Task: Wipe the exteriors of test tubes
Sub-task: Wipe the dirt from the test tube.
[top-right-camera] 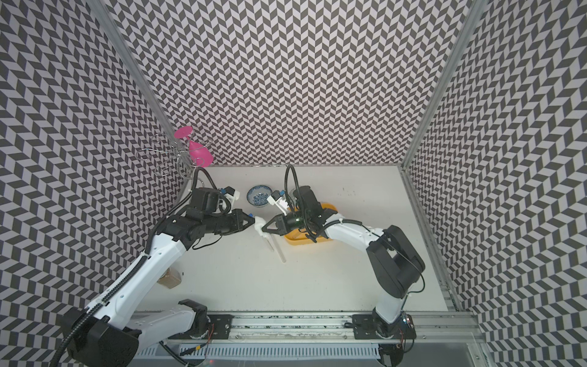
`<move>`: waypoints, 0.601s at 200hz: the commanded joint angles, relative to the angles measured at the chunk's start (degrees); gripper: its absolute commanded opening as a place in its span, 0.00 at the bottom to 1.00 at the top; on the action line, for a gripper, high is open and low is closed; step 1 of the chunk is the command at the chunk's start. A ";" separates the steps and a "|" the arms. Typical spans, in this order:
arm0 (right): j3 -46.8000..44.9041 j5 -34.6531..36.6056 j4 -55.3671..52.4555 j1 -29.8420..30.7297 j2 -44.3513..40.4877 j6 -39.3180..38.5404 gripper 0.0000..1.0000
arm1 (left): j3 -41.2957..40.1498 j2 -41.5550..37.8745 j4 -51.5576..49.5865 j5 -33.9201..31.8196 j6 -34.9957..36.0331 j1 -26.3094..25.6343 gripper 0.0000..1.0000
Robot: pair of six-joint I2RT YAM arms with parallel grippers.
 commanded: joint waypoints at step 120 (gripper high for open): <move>1.36 -3.28 5.96 1.34 2.48 2.08 0.00 | 2.76 1.12 2.43 -1.06 0.02 -0.36 0.15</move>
